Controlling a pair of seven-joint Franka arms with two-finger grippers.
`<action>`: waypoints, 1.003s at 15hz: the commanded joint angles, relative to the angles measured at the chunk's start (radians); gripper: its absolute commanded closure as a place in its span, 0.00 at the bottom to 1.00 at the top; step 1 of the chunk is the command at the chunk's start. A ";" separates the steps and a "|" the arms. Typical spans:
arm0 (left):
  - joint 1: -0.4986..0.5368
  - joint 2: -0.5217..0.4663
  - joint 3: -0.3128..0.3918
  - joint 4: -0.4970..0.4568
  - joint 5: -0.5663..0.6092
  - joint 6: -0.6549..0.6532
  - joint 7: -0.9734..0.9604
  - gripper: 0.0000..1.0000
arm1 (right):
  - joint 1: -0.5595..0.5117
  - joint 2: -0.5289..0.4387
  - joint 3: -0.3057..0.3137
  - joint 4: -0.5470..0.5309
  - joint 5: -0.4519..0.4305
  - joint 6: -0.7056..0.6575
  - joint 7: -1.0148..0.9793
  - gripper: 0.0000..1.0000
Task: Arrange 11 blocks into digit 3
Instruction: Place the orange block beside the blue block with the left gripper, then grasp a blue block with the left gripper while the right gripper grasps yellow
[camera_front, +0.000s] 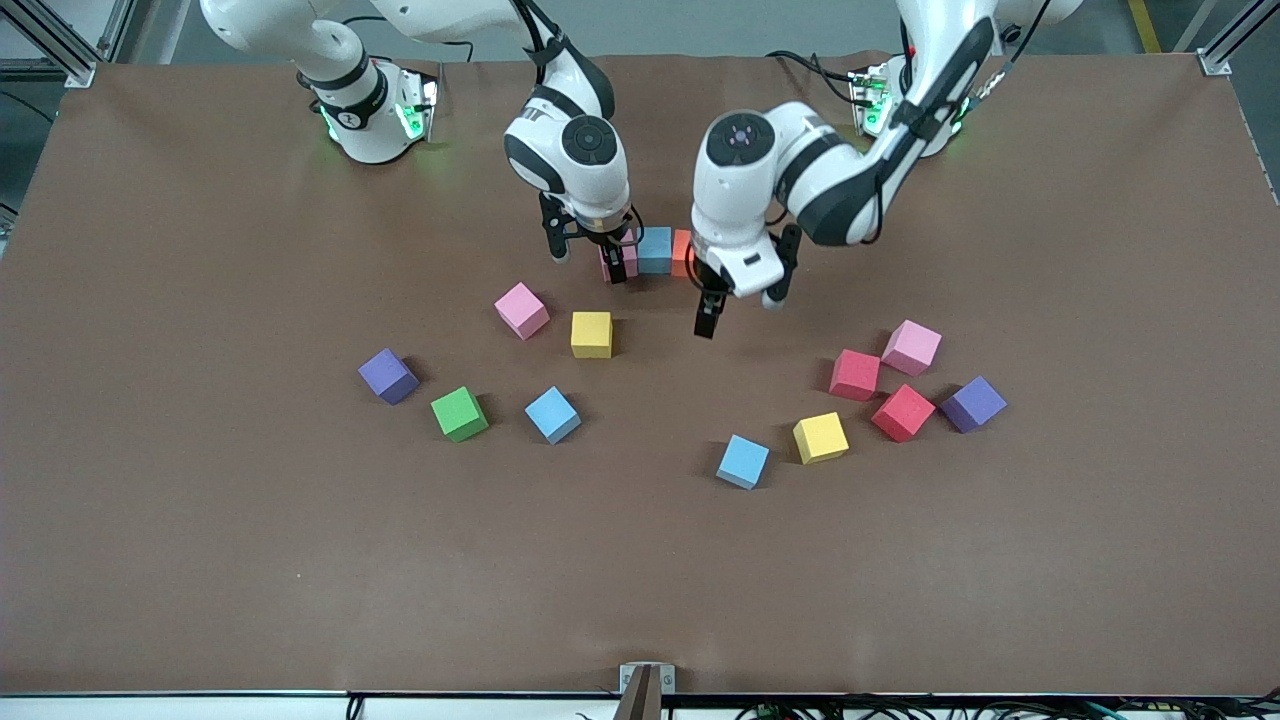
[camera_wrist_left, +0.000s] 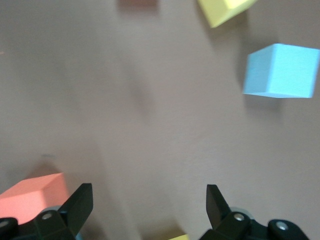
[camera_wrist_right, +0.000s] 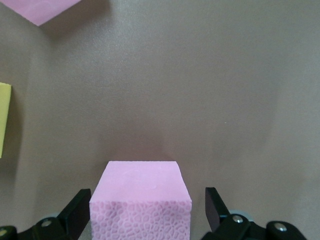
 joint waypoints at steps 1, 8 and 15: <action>0.022 0.154 -0.005 0.180 0.011 -0.067 0.118 0.00 | 0.002 -0.049 0.000 -0.005 -0.022 -0.054 0.011 0.00; 0.030 0.343 0.078 0.406 0.062 -0.084 0.262 0.00 | -0.067 -0.184 0.002 -0.005 -0.019 -0.186 -0.087 0.00; 0.042 0.414 0.106 0.496 0.048 -0.085 0.391 0.00 | -0.139 -0.207 0.000 -0.002 -0.019 -0.197 -0.322 0.00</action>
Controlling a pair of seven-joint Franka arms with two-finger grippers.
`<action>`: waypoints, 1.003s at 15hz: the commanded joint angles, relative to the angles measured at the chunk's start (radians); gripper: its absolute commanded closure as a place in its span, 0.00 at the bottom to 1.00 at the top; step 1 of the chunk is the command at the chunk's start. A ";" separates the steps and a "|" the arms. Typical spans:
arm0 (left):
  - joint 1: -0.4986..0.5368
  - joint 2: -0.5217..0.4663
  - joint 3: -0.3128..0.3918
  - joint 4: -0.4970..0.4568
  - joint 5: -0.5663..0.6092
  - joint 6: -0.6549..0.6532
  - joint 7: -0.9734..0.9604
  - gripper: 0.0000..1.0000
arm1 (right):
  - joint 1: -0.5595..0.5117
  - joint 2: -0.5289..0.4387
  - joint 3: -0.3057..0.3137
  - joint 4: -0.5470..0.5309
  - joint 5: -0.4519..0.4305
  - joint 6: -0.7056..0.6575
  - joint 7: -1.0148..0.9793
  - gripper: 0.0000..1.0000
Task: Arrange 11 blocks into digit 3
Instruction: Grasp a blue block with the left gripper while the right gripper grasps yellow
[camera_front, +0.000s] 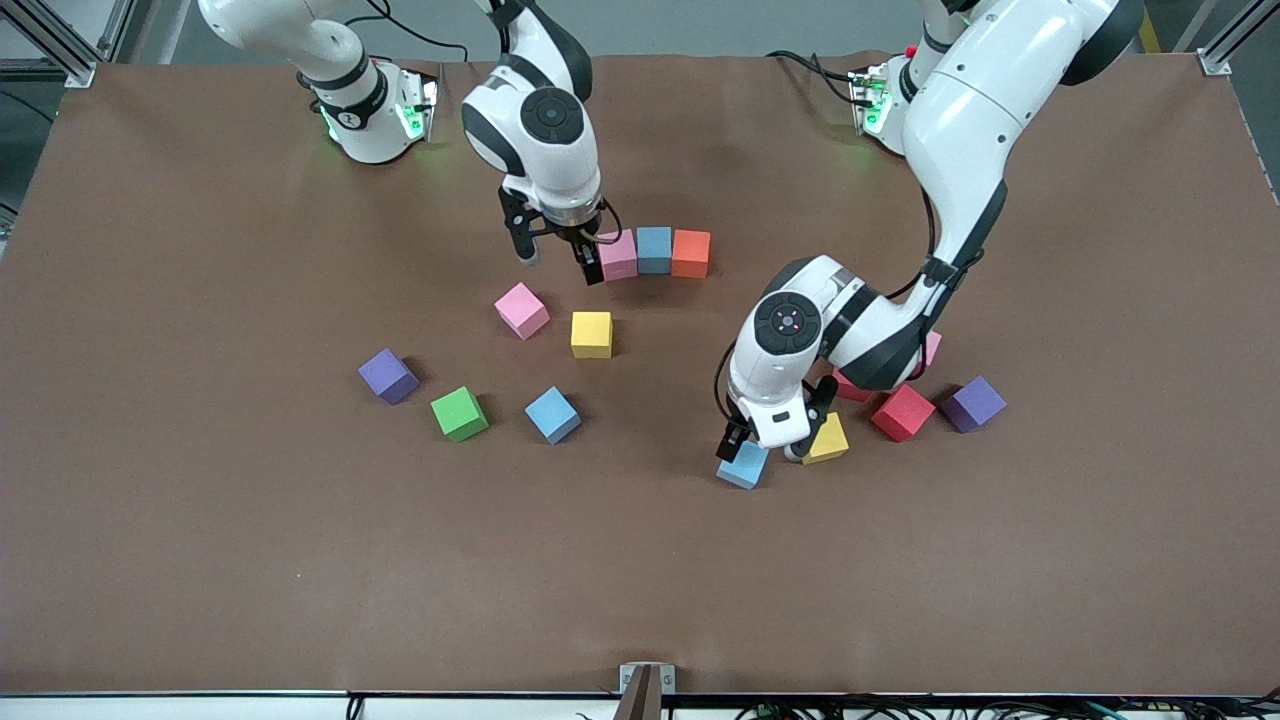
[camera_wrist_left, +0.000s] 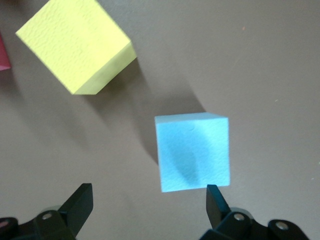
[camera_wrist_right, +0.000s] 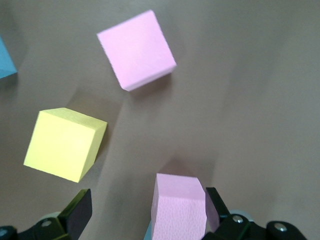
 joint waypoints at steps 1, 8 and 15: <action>0.004 0.053 0.000 0.095 0.002 -0.028 0.020 0.00 | -0.043 -0.017 0.009 -0.018 -0.017 0.008 -0.116 0.00; 0.001 0.117 0.028 0.186 0.001 -0.027 0.020 0.00 | -0.095 0.016 0.008 0.026 -0.020 0.009 -0.266 0.00; -0.011 0.152 0.028 0.198 0.001 -0.018 0.020 0.00 | -0.155 0.119 0.006 0.164 -0.054 0.006 -0.262 0.00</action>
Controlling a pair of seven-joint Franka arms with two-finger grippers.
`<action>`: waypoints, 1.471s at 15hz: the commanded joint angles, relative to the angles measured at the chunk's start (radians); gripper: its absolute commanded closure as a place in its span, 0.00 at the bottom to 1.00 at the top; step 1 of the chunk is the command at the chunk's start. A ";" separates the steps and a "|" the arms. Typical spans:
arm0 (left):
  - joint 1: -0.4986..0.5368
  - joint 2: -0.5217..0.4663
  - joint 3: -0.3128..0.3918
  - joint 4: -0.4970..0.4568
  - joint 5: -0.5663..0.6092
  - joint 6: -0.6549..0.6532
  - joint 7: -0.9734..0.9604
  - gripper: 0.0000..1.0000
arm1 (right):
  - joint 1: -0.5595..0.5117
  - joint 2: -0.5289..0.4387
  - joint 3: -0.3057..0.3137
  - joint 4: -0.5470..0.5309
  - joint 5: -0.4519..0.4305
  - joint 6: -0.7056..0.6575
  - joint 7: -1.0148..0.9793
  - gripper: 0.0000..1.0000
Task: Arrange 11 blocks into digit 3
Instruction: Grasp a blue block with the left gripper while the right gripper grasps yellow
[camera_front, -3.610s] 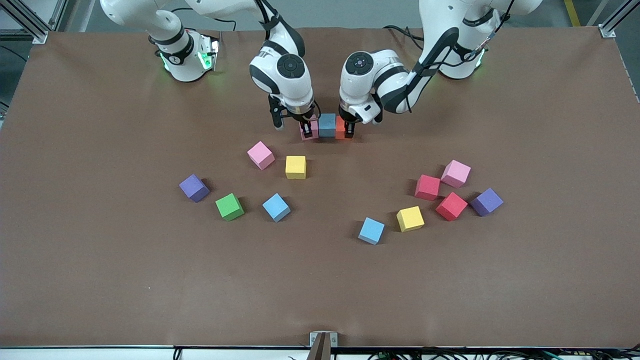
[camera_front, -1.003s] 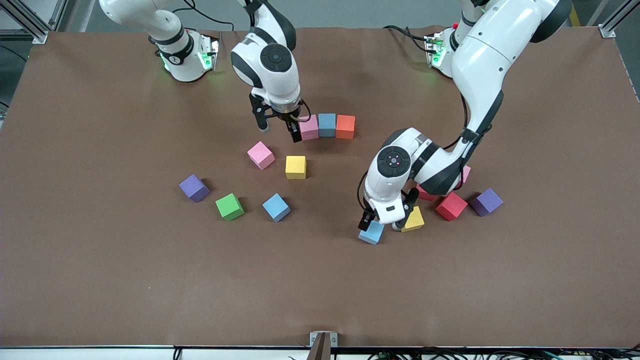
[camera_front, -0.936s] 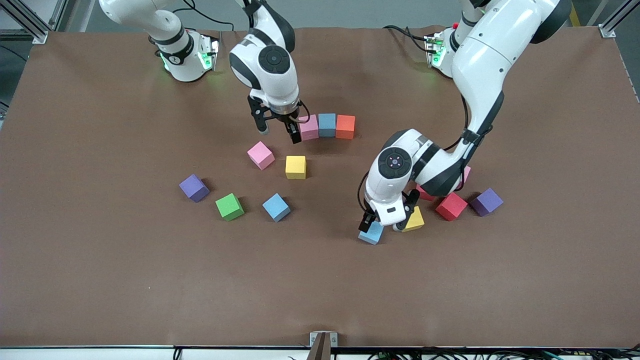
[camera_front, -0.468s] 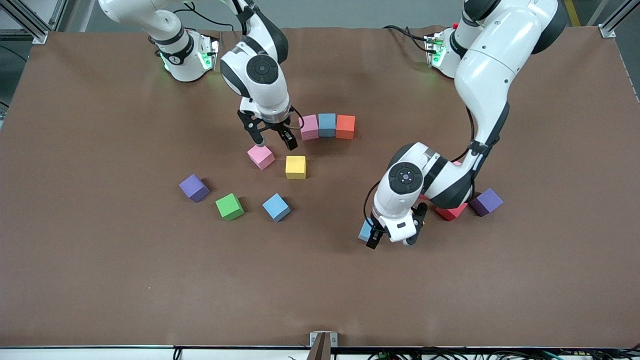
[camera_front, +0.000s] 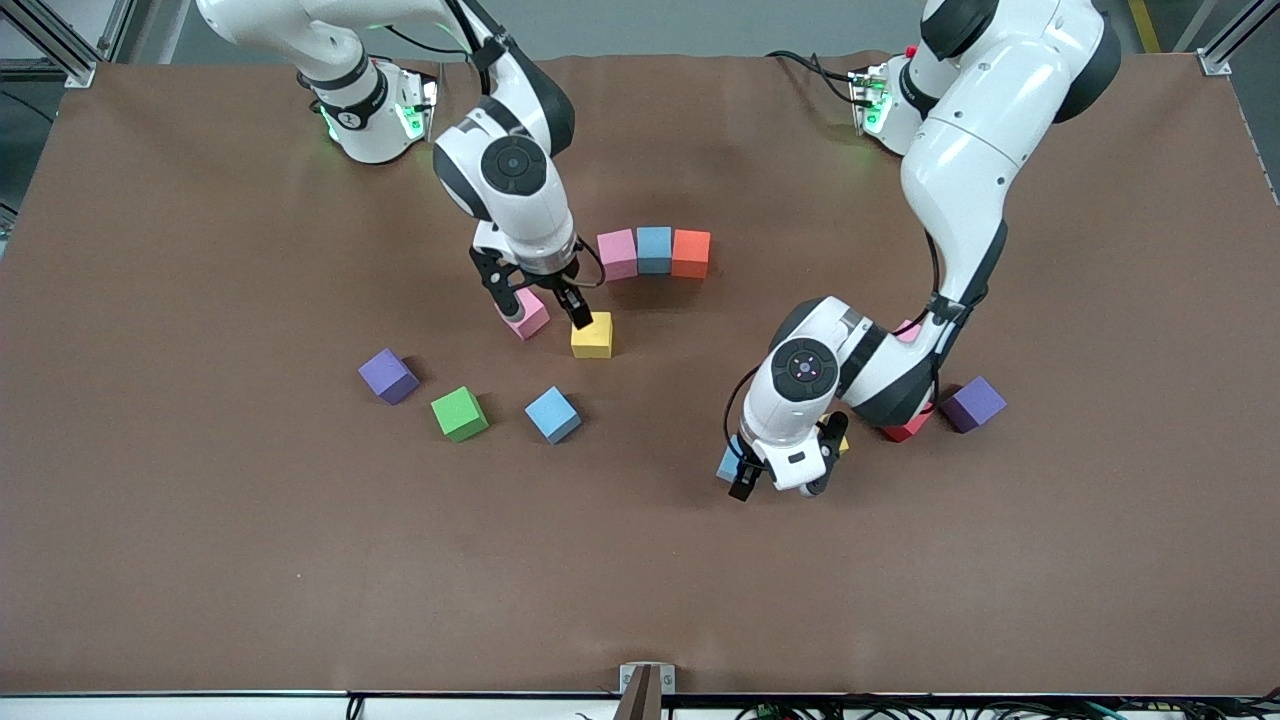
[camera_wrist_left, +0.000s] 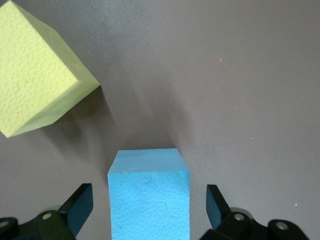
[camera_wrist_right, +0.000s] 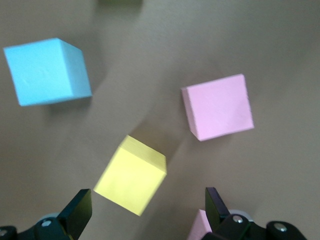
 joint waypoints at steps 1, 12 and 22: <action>-0.007 0.033 -0.003 0.040 0.001 -0.008 0.013 0.00 | -0.041 0.054 0.013 0.057 -0.023 0.000 0.000 0.00; -0.004 0.039 -0.003 0.041 -0.001 0.012 0.005 0.00 | -0.025 0.227 -0.004 0.173 -0.026 0.003 0.320 0.00; -0.007 0.053 -0.003 0.040 -0.054 -0.035 0.004 0.00 | -0.016 0.255 -0.002 0.178 -0.023 0.023 0.403 0.00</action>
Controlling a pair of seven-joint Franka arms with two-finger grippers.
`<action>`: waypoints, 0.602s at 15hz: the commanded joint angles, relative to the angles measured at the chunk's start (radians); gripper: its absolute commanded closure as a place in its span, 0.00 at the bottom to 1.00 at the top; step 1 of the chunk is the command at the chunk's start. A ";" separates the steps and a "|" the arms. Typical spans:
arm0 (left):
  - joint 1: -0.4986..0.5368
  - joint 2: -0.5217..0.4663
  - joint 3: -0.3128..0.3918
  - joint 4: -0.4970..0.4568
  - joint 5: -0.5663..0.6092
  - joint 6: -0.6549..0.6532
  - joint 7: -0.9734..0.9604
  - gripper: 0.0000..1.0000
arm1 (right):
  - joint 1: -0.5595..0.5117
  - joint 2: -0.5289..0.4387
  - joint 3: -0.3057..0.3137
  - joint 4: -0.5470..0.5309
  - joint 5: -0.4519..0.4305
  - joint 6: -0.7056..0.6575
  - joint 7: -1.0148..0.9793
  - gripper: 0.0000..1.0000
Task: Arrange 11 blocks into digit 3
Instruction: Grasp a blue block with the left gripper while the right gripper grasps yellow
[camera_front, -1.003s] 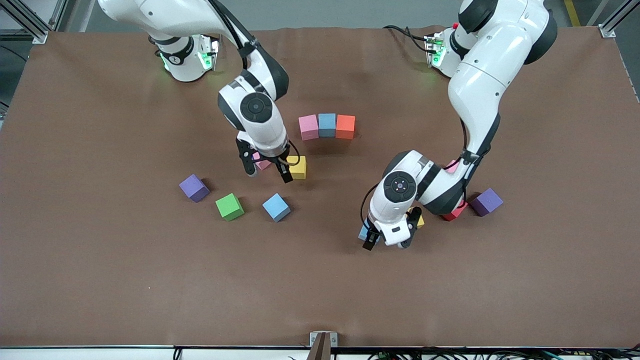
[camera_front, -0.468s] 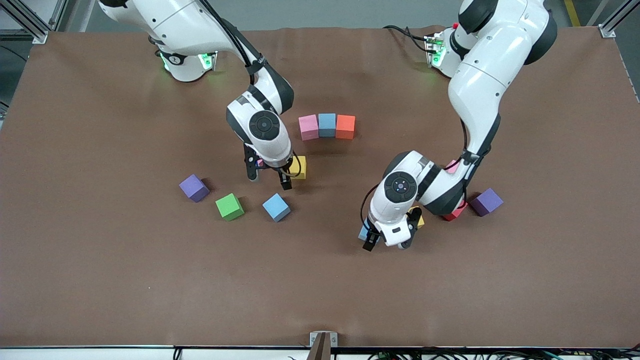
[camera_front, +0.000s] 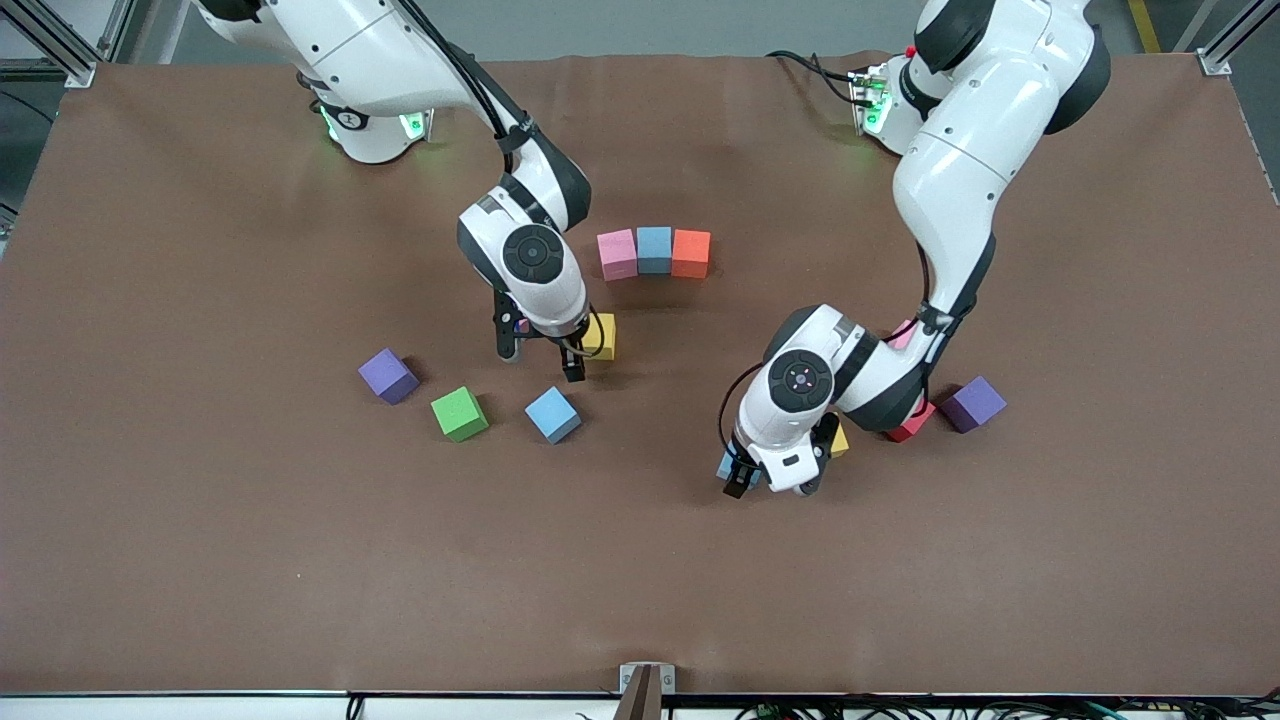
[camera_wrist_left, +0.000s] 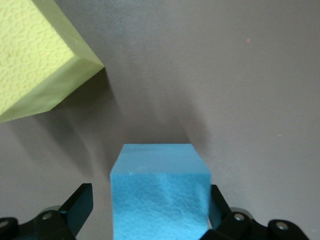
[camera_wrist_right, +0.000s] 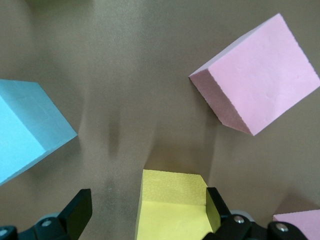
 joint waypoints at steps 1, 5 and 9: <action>-0.004 0.011 -0.003 0.025 -0.014 -0.035 0.004 0.00 | 0.005 0.015 0.003 0.011 -0.021 -0.007 0.025 0.00; -0.002 0.010 -0.003 0.028 -0.014 -0.048 0.006 0.00 | -0.003 0.008 0.005 0.038 -0.019 -0.068 -0.013 0.00; -0.002 0.003 -0.003 0.028 -0.013 -0.048 0.006 0.00 | 0.005 0.008 0.011 0.077 -0.012 -0.145 -0.010 0.00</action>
